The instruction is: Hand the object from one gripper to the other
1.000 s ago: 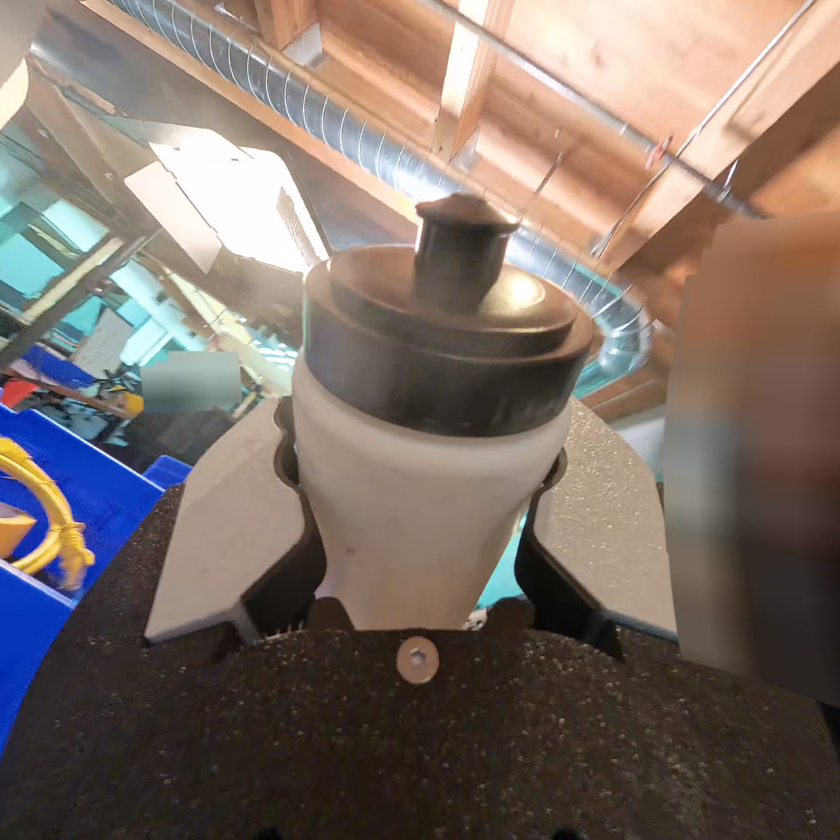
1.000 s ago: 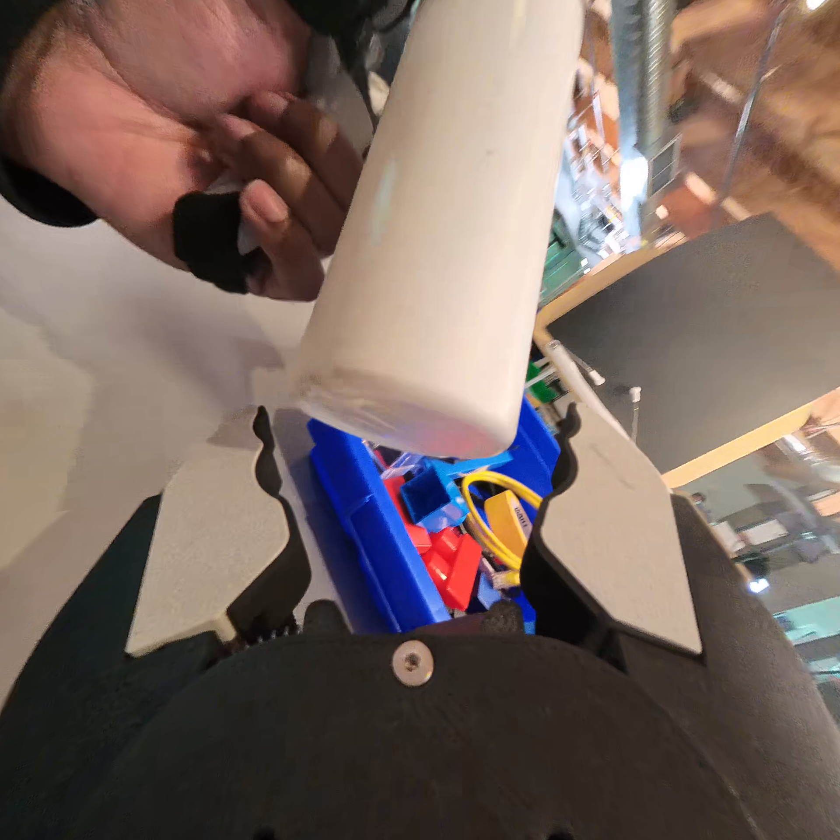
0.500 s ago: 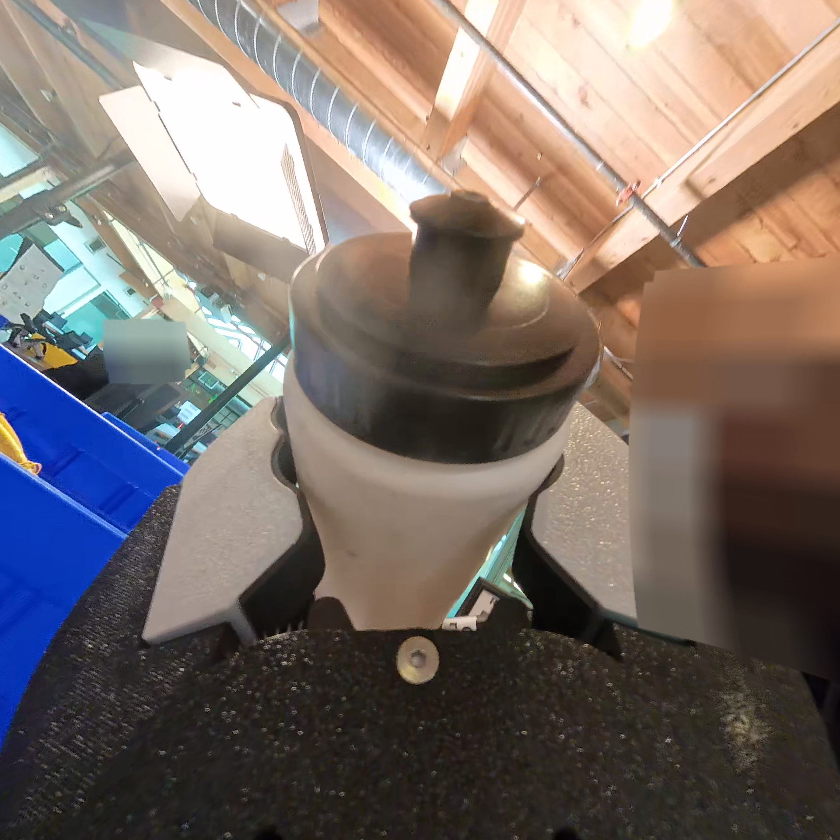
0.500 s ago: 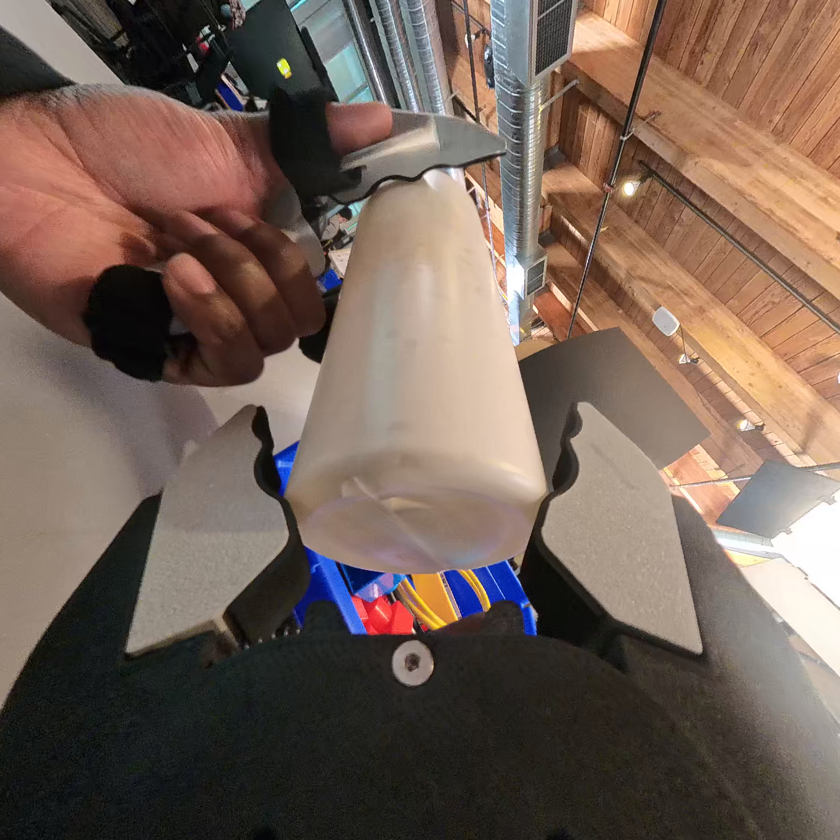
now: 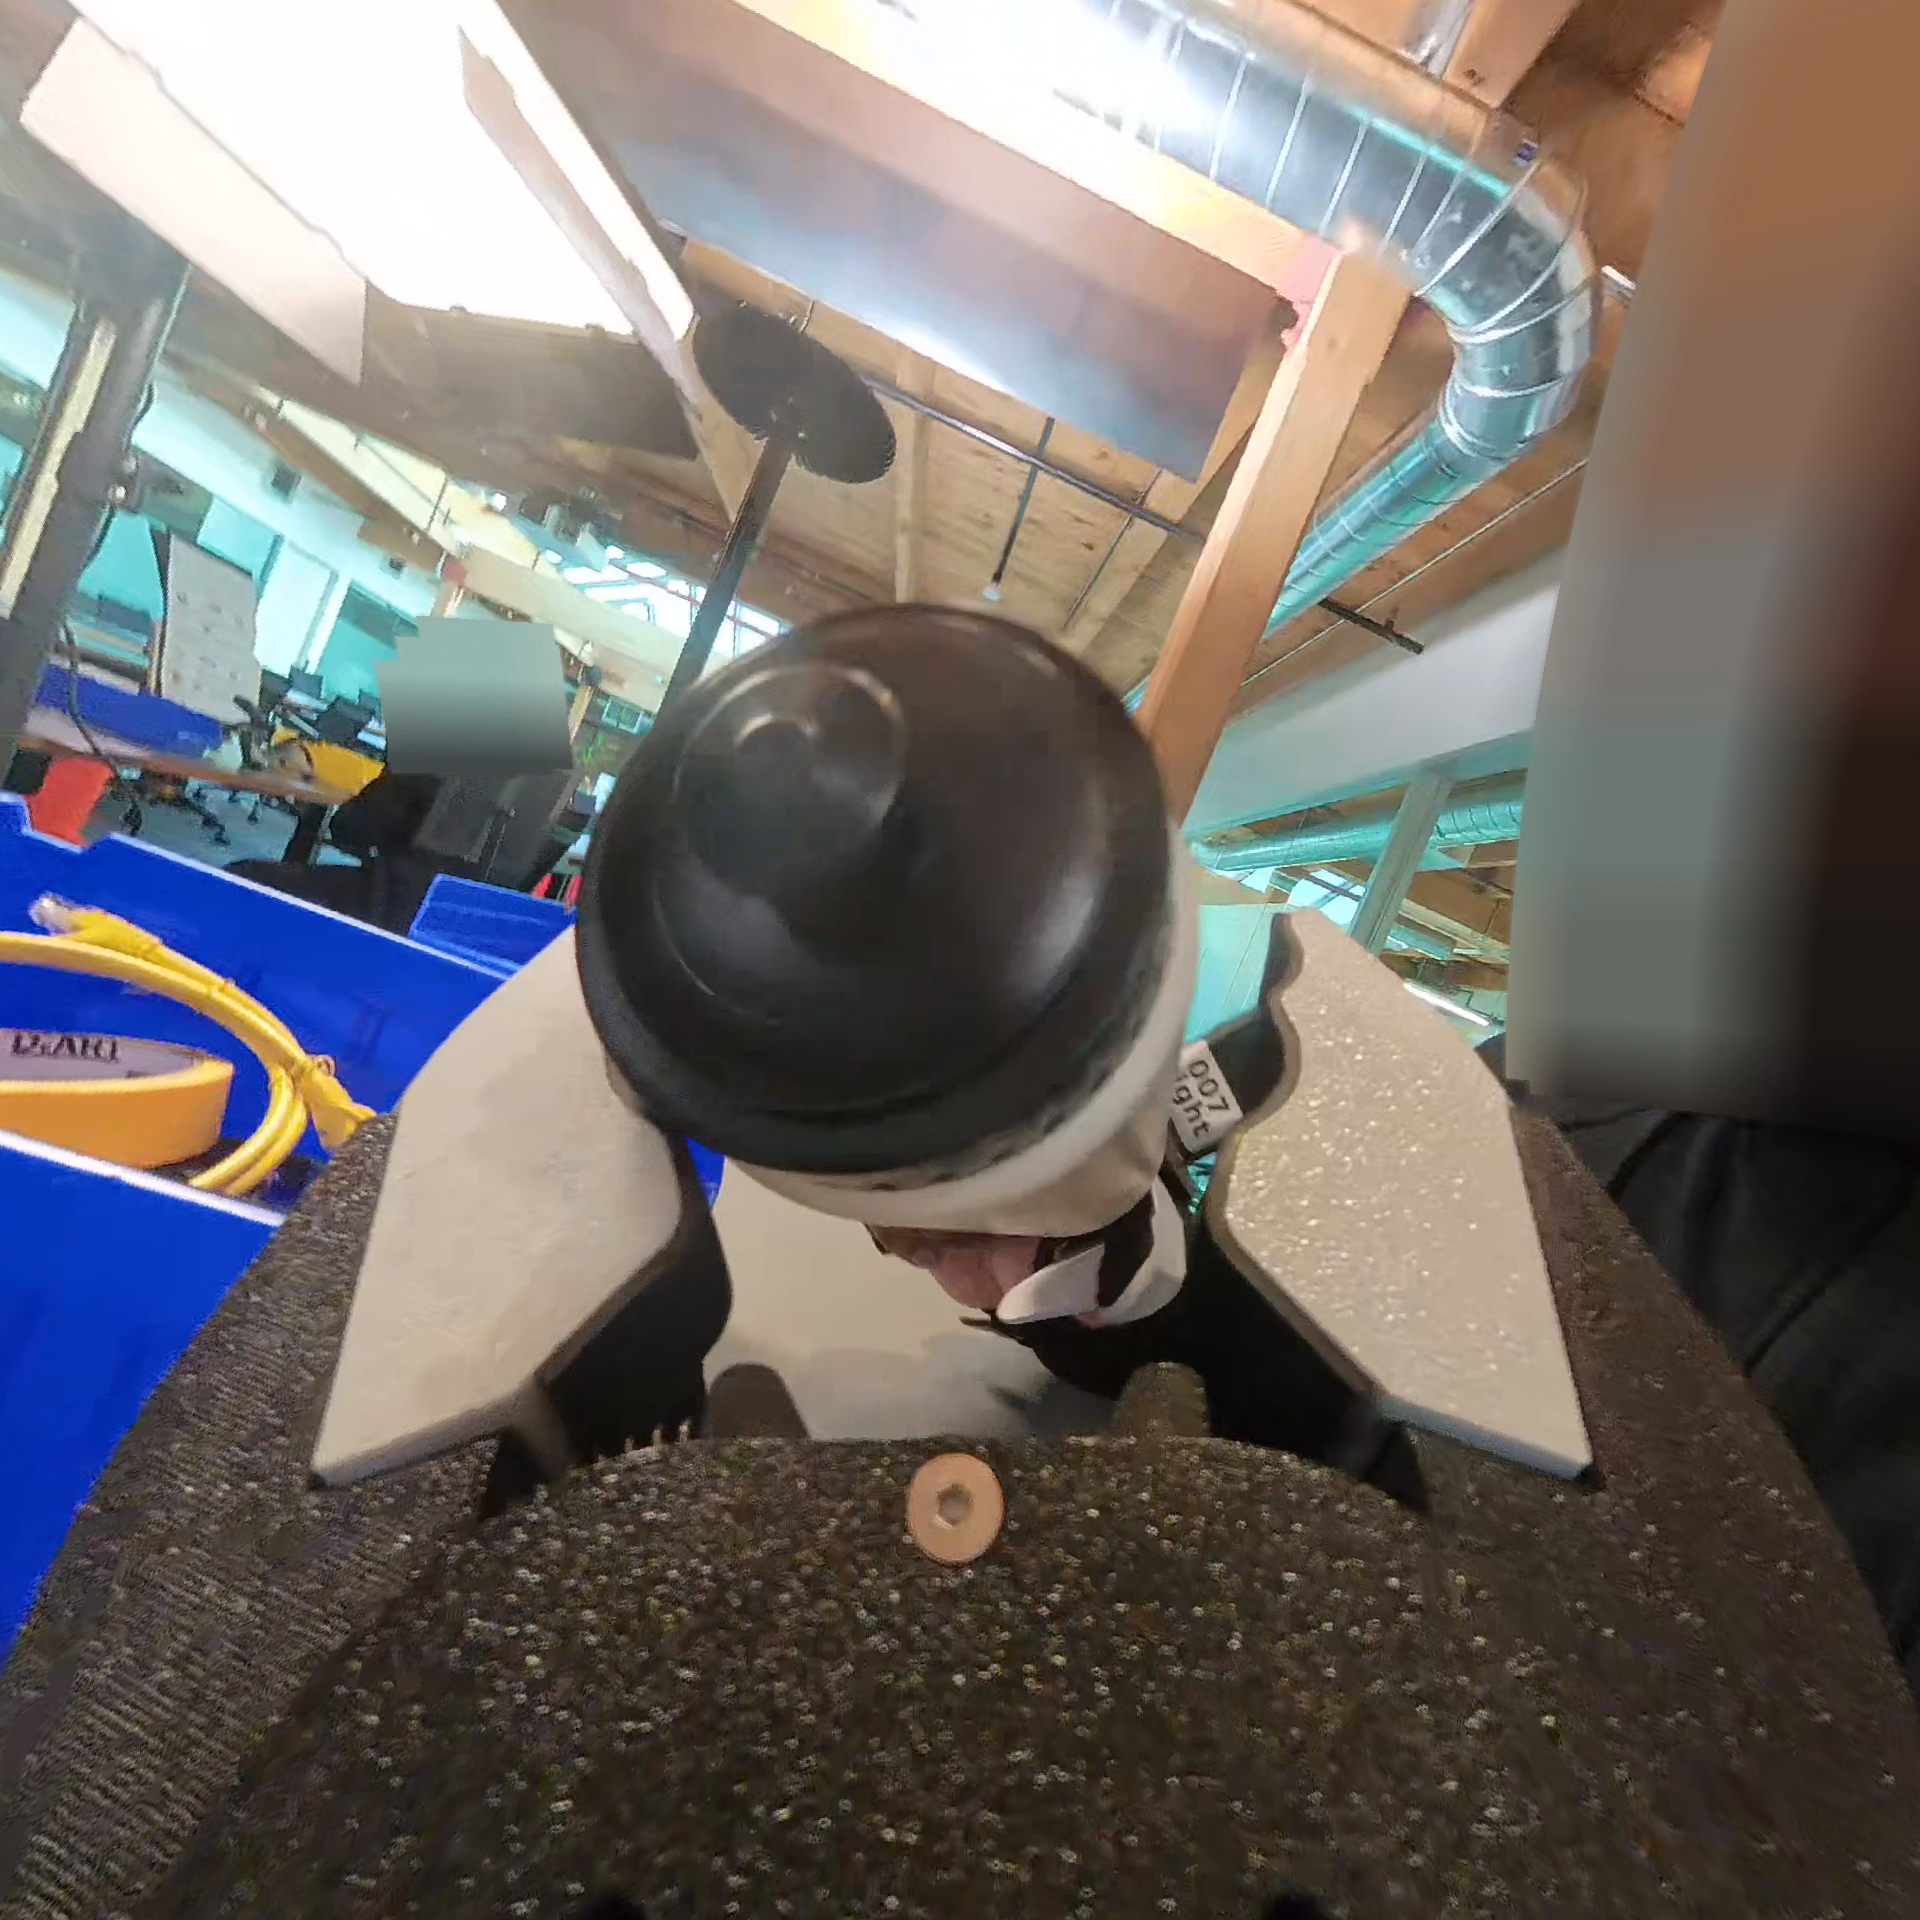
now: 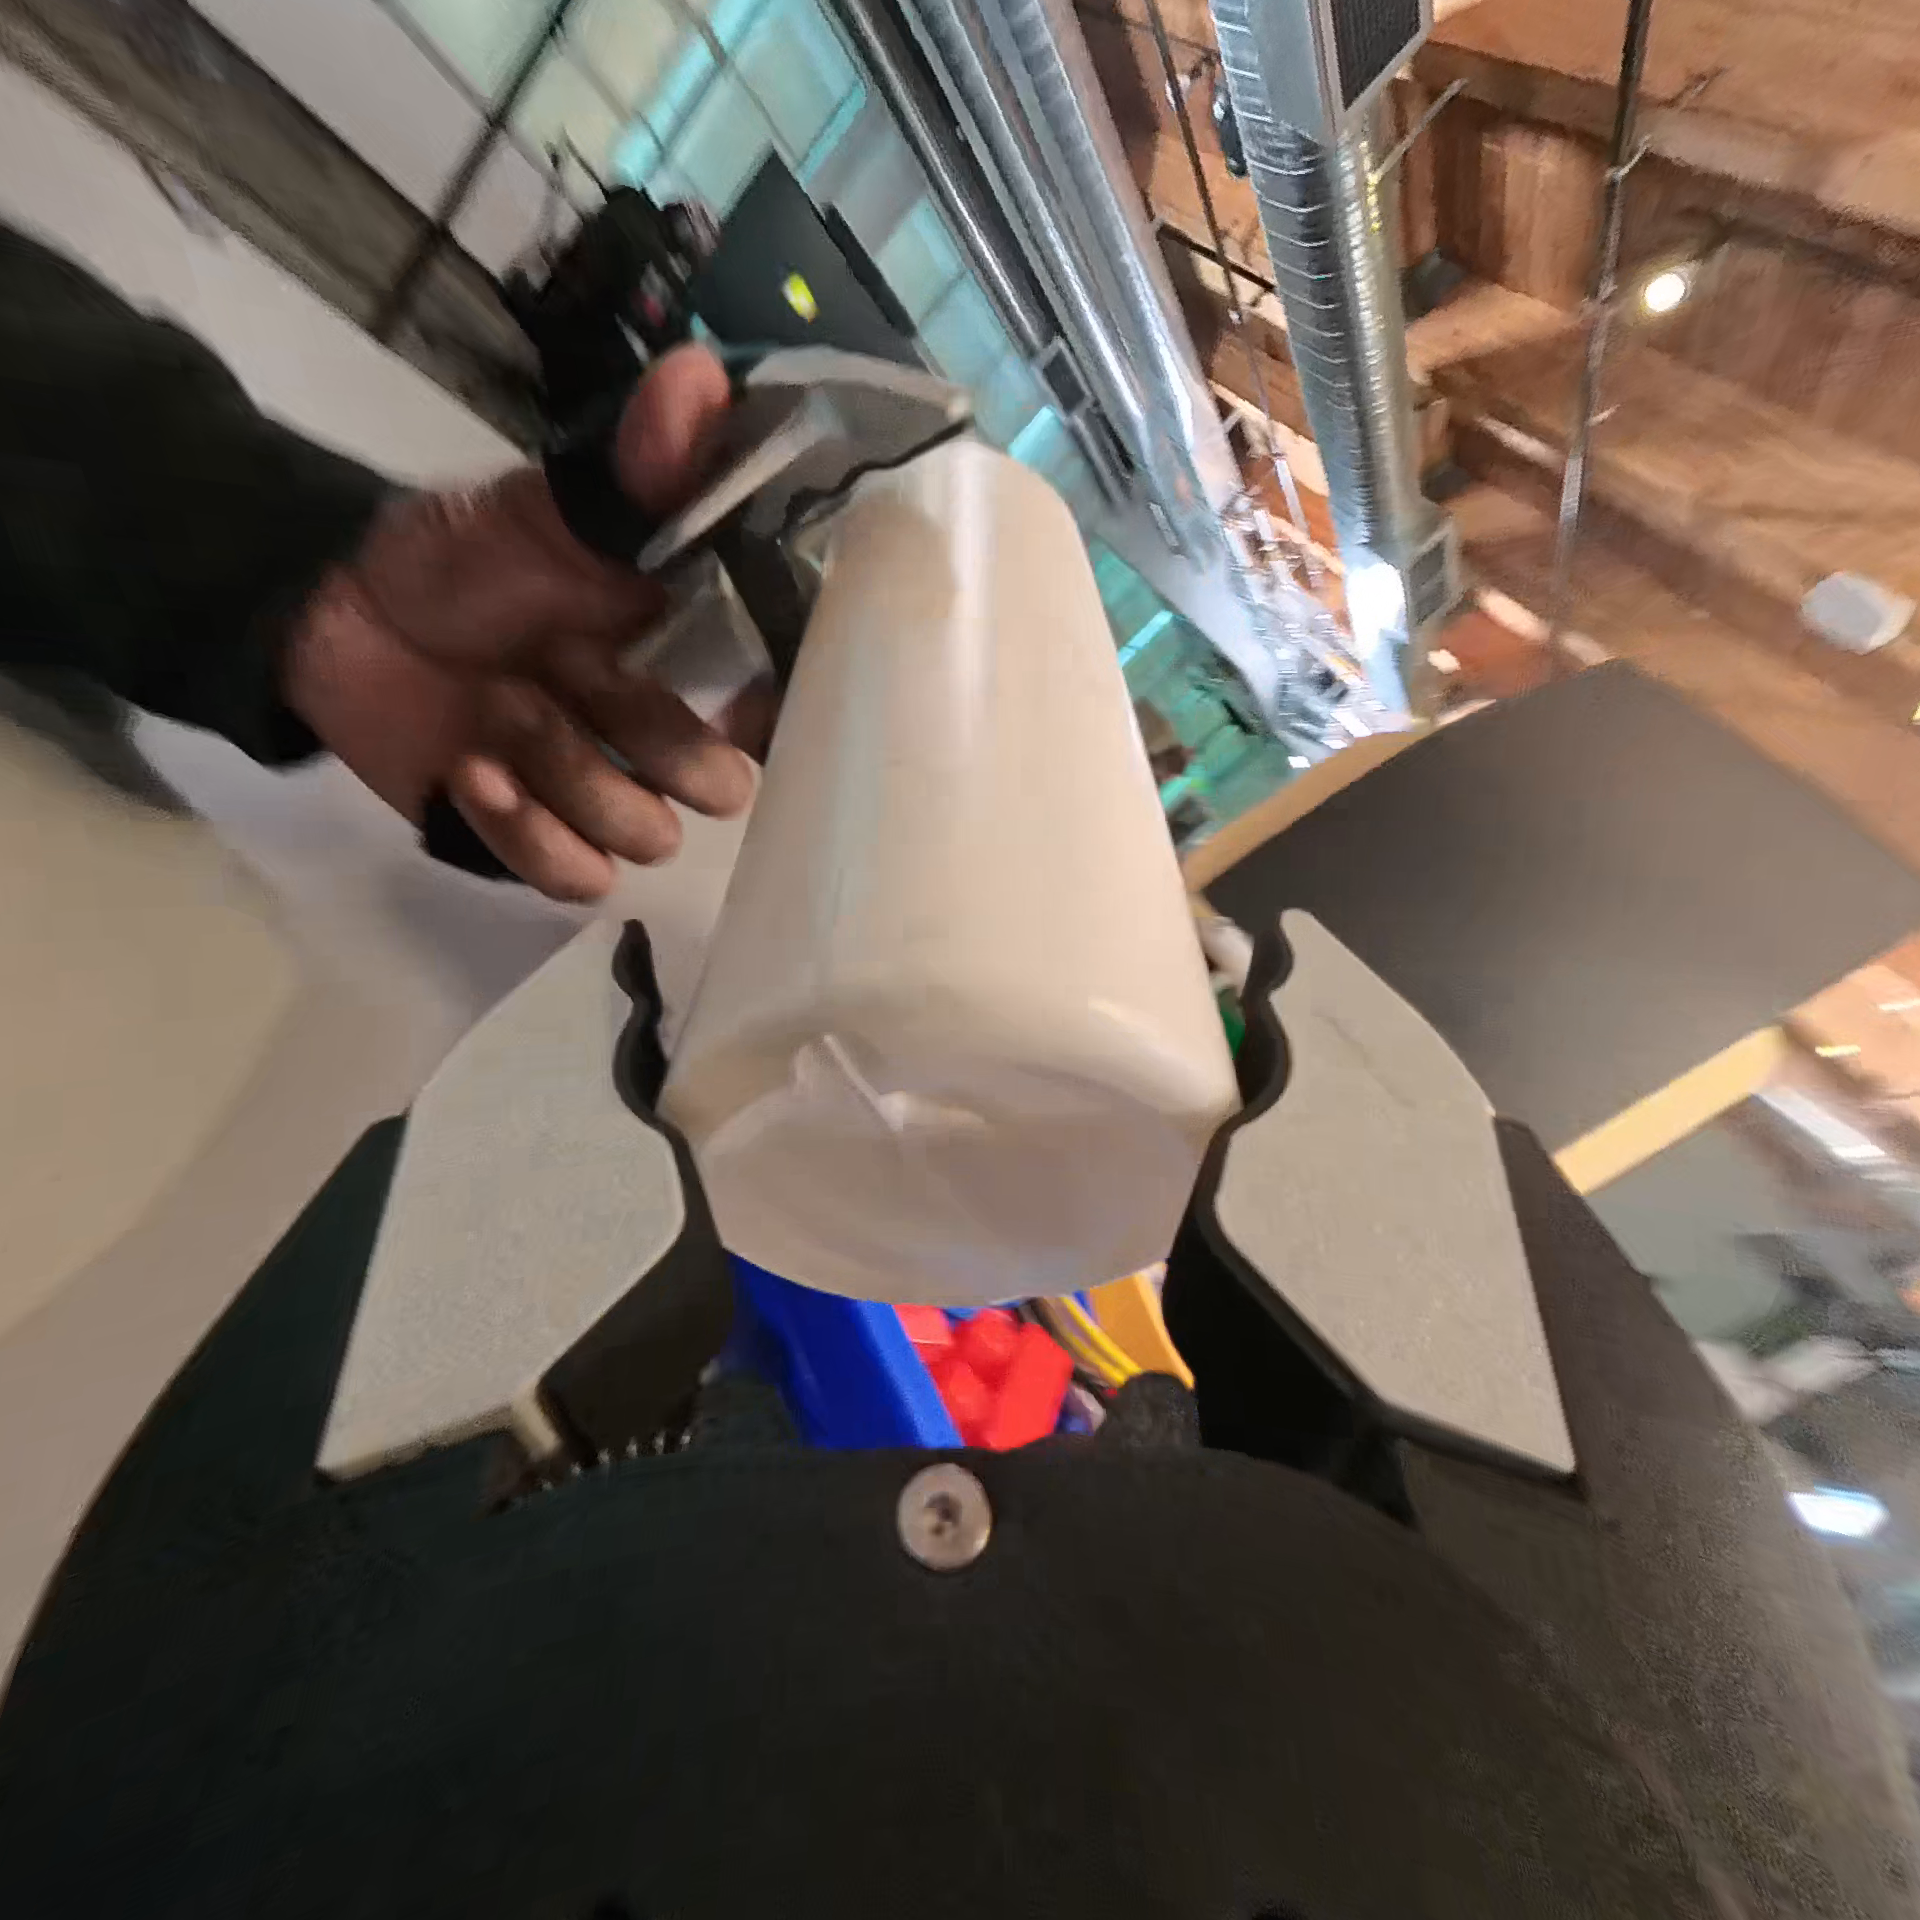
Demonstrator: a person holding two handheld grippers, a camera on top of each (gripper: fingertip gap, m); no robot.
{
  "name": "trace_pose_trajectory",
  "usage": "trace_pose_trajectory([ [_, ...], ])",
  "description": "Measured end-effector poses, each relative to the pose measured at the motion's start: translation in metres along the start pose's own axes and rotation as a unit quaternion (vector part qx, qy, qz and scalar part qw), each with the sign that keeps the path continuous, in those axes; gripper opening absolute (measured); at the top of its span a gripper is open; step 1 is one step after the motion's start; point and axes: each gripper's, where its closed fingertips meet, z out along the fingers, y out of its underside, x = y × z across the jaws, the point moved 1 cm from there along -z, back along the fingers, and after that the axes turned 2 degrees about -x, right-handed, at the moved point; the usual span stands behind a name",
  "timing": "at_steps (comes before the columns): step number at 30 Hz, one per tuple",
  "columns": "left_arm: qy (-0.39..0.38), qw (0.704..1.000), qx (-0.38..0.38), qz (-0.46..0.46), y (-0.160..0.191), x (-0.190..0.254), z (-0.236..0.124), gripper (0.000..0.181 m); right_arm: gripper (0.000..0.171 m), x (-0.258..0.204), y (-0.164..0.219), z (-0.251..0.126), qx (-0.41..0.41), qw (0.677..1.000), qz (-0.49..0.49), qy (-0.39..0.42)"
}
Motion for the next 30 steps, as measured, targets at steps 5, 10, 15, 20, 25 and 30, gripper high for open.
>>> trace_pose_trajectory([
  [5, 0.046, 0.996, 0.037, -0.065, 0.000, 0.004, 0.001, 0.115, 0.107, 0.010, -0.005, -0.005, 0.064, 0.966, 0.238, -0.079],
  [10, 0.057, 0.993, 0.060, -0.084, 0.005, 0.008, 0.010, 0.123, 0.107, 0.000, 0.006, 0.005, 0.076, 0.887, 0.433, -0.143],
  [15, 0.024, 0.999, 0.034, -0.035, 0.017, 0.012, 0.020, 0.131, 0.107, -0.019, 0.007, 0.017, 0.085, 0.800, 0.561, -0.193],
  [20, 0.004, 0.999, 0.026, -0.032, 0.011, 0.005, 0.014, 0.121, 0.107, -0.049, 0.015, 0.025, 0.015, 0.810, 0.542, -0.224],
  [25, -0.038, 0.999, -0.037, 0.007, 0.016, -0.004, 0.007, 0.103, 0.106, -0.050, 0.033, 0.029, -0.059, 0.851, 0.482, -0.202],
  [30, -0.039, 0.991, -0.069, 0.112, 0.012, 0.016, 0.012, 0.103, 0.100, -0.045, 0.040, 0.025, -0.107, 0.914, 0.356, -0.165],
])
